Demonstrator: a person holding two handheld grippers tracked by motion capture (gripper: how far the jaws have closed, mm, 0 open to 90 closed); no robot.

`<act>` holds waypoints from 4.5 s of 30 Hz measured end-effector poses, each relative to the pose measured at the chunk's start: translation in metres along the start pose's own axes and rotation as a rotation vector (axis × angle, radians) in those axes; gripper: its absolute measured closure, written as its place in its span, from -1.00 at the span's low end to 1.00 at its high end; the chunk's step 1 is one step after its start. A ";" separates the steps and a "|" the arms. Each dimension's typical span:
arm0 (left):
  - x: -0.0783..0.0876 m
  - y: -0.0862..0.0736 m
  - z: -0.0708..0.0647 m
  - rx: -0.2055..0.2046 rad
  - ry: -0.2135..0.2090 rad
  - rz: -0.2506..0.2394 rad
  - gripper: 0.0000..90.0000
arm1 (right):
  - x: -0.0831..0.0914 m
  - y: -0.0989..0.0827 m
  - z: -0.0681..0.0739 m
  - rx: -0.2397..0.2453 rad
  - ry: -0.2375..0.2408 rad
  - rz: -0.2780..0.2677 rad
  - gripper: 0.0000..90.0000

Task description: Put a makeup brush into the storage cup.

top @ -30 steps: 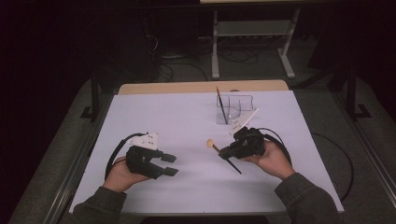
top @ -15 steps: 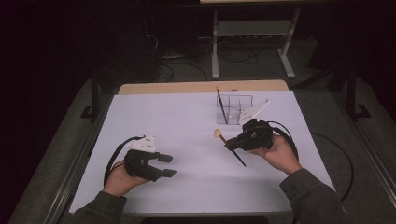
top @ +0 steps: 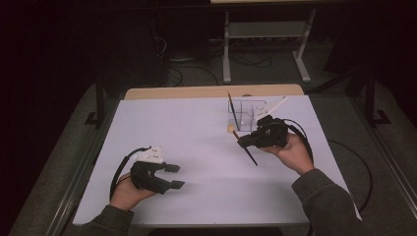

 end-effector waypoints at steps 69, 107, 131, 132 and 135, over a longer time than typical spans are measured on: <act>0.015 -0.002 0.012 0.034 0.000 -0.061 -0.25 | 0.023 0.055 -0.129 -0.123 -0.217 -0.065 0.84; 0.016 -0.003 0.015 0.035 0.000 -0.052 -0.26 | 0.023 0.064 -0.163 -0.173 -0.299 -0.072 0.84; 0.017 -0.004 0.015 0.047 -0.002 -0.058 -0.26 | 0.002 0.053 -0.172 -0.185 -0.317 -0.057 0.84; 0.017 -0.004 0.015 0.047 -0.001 -0.057 -0.26 | 0.001 0.052 -0.172 -0.193 -0.318 -0.054 0.84; 0.017 -0.004 0.015 0.044 -0.003 -0.054 -0.26 | -0.001 0.050 -0.170 -0.205 -0.312 -0.056 0.84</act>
Point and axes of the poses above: each handheld gripper's, and its own axes: x roughly backward along the jaws, y roughly out of its top, z roughly to its left, the point moved 8 cm from there along -x, roughly forward along the jaws, and after that the axes turned 12 degrees about x, right-handed, at the moved point
